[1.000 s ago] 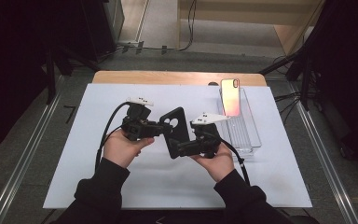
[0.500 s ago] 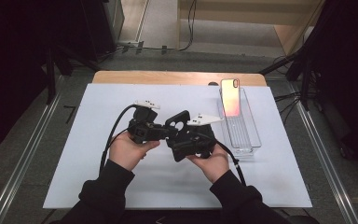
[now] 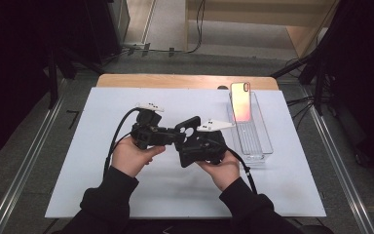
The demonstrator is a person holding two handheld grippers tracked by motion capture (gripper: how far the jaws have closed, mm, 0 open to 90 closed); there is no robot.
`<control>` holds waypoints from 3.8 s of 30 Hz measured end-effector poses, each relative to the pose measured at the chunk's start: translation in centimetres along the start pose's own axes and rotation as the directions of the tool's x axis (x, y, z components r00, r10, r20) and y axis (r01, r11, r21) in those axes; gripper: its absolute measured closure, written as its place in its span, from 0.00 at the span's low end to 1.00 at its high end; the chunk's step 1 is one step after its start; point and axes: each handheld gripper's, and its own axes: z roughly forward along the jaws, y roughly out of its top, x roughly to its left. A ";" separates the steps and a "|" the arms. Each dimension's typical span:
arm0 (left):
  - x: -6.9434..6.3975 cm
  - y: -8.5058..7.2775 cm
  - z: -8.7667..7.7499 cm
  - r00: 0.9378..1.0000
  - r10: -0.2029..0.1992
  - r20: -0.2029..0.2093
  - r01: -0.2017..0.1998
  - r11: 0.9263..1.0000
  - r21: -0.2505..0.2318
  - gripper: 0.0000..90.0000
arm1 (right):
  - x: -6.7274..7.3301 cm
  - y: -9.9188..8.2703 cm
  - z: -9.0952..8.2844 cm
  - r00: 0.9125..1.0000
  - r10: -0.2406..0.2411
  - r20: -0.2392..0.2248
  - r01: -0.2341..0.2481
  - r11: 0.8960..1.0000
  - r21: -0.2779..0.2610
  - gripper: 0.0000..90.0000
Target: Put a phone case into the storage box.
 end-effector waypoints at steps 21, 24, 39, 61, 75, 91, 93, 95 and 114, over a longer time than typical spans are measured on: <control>1.4 -2.2 -0.9 0.996 0.080 0.026 -0.080 0.997 0.017 0.39 | -3.3 0.0 -0.8 0.998 0.050 0.025 -0.051 0.998 0.026 0.15; 1.7 -3.1 -0.6 0.994 0.105 0.025 -0.106 0.994 0.022 0.39 | -3.8 0.3 -1.3 0.998 0.055 0.009 -0.055 0.998 0.027 0.15; 3.7 -8.2 -1.2 0.994 0.112 -0.018 -0.111 0.993 0.028 0.37 | -7.0 3.3 -5.6 0.996 0.086 0.016 -0.086 0.996 -0.008 0.15; 5.1 -12.2 -3.6 0.997 0.058 -0.048 -0.058 0.998 0.004 0.37 | -16.8 6.6 -8.3 0.944 0.218 0.247 -0.202 0.975 -0.089 0.15; 5.1 -12.3 -3.6 0.997 0.058 -0.041 -0.058 0.998 0.007 0.37 | -20.7 4.2 -4.3 0.890 0.258 0.376 -0.278 0.961 -0.001 0.15; 5.3 -12.3 -3.4 0.998 0.056 -0.030 -0.056 0.998 0.011 0.37 | -22.4 2.6 0.5 0.871 0.232 0.433 -0.277 0.960 0.043 0.14; 5.3 -12.2 -3.4 0.998 0.060 -0.031 -0.059 0.998 0.016 0.37 | -22.5 2.5 0.7 0.868 0.218 0.446 -0.265 0.963 0.044 0.11; 5.3 -12.2 -3.3 0.998 0.061 -0.026 -0.061 0.998 0.016 0.37 | -22.8 2.5 0.7 0.869 0.235 0.436 -0.276 0.961 0.033 0.00; 5.4 -12.1 -3.4 0.998 0.055 -0.026 -0.055 0.998 0.018 0.37 | -18.4 3.8 -3.5 0.955 0.202 0.216 -0.215 0.976 0.038 0.00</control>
